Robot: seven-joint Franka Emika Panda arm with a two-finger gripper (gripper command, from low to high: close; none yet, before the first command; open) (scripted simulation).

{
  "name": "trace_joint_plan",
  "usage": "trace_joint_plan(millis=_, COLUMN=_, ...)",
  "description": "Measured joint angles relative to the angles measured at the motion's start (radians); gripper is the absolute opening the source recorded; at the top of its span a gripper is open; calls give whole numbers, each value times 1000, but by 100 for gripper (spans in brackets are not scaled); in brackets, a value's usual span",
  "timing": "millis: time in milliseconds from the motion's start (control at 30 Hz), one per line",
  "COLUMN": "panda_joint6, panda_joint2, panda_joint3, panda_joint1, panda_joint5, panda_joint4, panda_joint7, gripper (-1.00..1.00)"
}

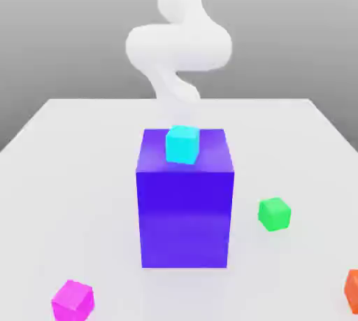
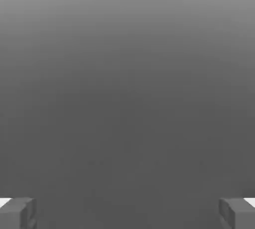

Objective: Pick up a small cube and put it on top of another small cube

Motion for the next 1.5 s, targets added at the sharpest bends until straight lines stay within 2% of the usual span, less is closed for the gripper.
trace_joint_plan(millis=267, panda_joint6=79, panda_joint2=302, panda_joint3=-32, panda_joint1=-53, panda_joint5=157, panda_joint4=-11, panda_joint7=283, gripper=0)
trace_joint_plan(millis=500, panda_joint6=154, panda_joint2=556, panda_joint3=-34, panda_joint1=-107, panda_joint5=222, panda_joint4=-23, panda_joint7=576, gripper=0)
trace_joint_plan(millis=733, panda_joint6=246, panda_joint2=794, panda_joint3=-62, panda_joint1=-148, panda_joint5=195, panda_joint4=-40, panda_joint7=933, gripper=0)
trace_joint_plan(millis=967, panda_joint6=346, panda_joint2=1012, panda_joint3=-180, panda_joint1=-109, panda_joint5=113, panda_joint4=-59, panda_joint7=1321, gripper=0)
trace_joint_plan(millis=1100, panda_joint6=449, panda_joint2=1157, panda_joint3=-158, panda_joint1=-131, panda_joint5=155, panda_joint4=-33, panda_joint7=1329, gripper=0)
trace_joint_plan(millis=1133, panda_joint6=473, panda_joint2=1188, panda_joint3=-146, panda_joint1=-141, panda_joint5=167, panda_joint4=-26, panda_joint7=1321, gripper=-100)
trace_joint_plan(millis=1333, panda_joint6=487, panda_joint2=1204, panda_joint3=-139, panda_joint1=-147, panda_joint5=173, panda_joint4=-23, panda_joint7=1318, gripper=-100)
trace_joint_plan(millis=1500, panda_joint6=381, panda_joint2=1066, panda_joint3=-189, panda_joint1=-110, panda_joint5=111, panda_joint4=-54, panda_joint7=1363, gripper=-100)
